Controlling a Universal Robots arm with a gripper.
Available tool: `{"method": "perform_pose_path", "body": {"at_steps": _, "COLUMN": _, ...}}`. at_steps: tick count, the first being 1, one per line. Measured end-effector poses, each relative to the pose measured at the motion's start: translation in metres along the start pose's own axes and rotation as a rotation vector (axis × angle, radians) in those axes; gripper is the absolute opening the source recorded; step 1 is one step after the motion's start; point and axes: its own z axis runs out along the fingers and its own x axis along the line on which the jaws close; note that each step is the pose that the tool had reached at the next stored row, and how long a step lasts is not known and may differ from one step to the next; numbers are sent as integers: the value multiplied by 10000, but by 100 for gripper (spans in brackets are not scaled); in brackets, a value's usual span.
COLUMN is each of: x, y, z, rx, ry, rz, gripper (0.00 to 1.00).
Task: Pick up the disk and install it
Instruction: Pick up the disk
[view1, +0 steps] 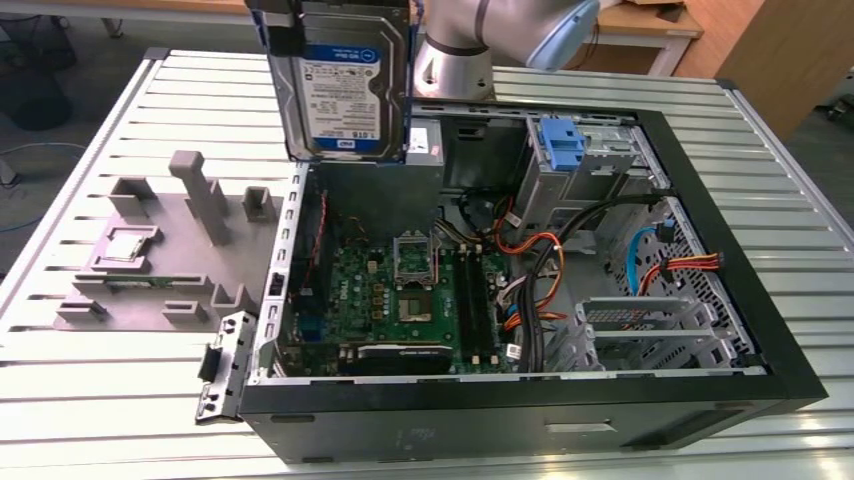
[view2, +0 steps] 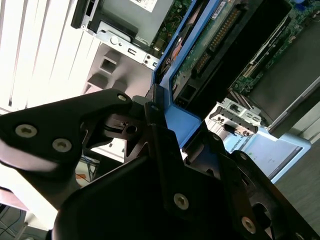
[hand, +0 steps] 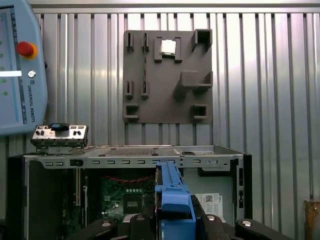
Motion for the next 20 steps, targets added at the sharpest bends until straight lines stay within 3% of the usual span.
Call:
{"method": "perform_pose_path", "body": {"at_steps": 5, "x": 55, "y": -47, "z": 16, "rx": 0, "ry": 11, "rz": 4, "gripper": 37}}
{"method": "perform_pose_path", "body": {"at_steps": 14, "x": 52, "y": -328, "z": 34, "rx": 1, "ry": 14, "rz": 3, "gripper": 37}}
{"method": "perform_pose_path", "body": {"at_steps": 20, "x": 113, "y": -364, "z": 49, "rx": 2, "ry": 43, "rz": 5, "gripper": 37}}
